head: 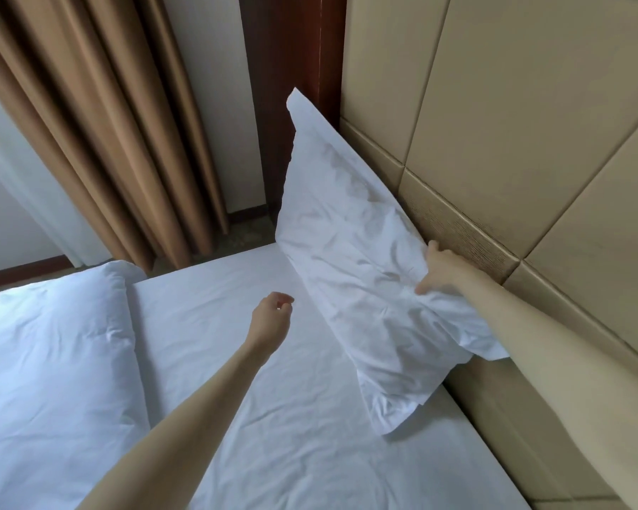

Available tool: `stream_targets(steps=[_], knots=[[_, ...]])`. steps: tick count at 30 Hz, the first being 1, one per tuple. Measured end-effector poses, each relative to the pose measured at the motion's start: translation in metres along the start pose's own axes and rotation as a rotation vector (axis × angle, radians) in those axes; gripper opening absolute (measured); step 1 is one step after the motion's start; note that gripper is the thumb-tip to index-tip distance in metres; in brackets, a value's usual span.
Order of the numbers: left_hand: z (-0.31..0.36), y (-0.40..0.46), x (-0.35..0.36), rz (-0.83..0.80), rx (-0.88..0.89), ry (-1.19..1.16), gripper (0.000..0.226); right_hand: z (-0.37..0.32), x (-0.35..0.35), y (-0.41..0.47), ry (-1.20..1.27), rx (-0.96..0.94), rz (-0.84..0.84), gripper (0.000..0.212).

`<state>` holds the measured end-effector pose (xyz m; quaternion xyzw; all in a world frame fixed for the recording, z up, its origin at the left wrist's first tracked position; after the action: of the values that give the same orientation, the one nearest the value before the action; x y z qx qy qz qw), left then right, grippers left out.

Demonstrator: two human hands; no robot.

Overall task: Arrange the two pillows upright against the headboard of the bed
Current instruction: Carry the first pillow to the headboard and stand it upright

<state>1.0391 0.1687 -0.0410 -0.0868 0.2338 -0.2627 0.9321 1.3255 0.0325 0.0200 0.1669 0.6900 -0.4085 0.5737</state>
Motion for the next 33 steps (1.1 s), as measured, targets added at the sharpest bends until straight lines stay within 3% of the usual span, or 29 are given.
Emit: stream_targets(steps=[2,4,6,7,9,11,13,17,21,28,33], knots=[[0.005,-0.004,0.000,-0.016,0.004,0.025,0.035,-0.010,-0.012,-0.002,0.032,-0.056,0.021,0.061],[0.011,-0.006,-0.002,-0.022,0.015,0.042,0.035,-0.019,-0.039,-0.002,0.276,-0.135,0.098,0.043],[0.016,-0.007,-0.005,-0.012,0.027,0.052,0.034,-0.017,-0.074,-0.004,0.501,-0.181,0.355,0.036],[0.018,-0.008,-0.008,-0.005,0.032,0.057,0.033,-0.014,-0.087,-0.008,0.395,-0.182,0.529,0.033],[0.019,-0.011,-0.014,0.004,0.040,0.069,0.033,-0.011,-0.089,-0.018,-0.150,-0.185,0.719,0.031],[0.019,-0.015,-0.020,0.010,0.044,0.090,0.032,-0.008,-0.072,-0.021,-0.524,-0.150,0.572,0.035],[0.021,-0.019,-0.026,0.020,0.055,0.119,0.032,0.005,-0.066,-0.022,-0.571,-0.102,0.510,0.032],[0.034,-0.028,-0.037,0.042,0.094,0.203,0.031,0.034,-0.079,-0.042,-0.482,-0.027,0.640,0.026],[0.058,-0.041,-0.039,0.031,0.125,0.294,0.031,0.036,-0.060,-0.064,-0.601,-0.087,0.635,0.025],[0.095,-0.087,-0.044,-0.043,0.191,0.280,0.036,0.026,-0.072,-0.107,-0.146,-0.307,0.749,0.038],[0.120,-0.141,-0.075,0.009,0.254,0.136,0.040,-0.001,-0.089,-0.174,0.315,-0.449,0.771,0.028]])
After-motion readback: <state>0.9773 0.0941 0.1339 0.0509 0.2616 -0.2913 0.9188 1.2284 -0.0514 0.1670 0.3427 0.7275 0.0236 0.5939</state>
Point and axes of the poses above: each hand's wrist, its own y-axis towards the middle knuckle, its own x-axis out of the palm, z = x × y, the point moved 4 cm from there along y, towards the middle knuckle, and after that the axes turned 2 degrees about -y, right-handed, at the moved point
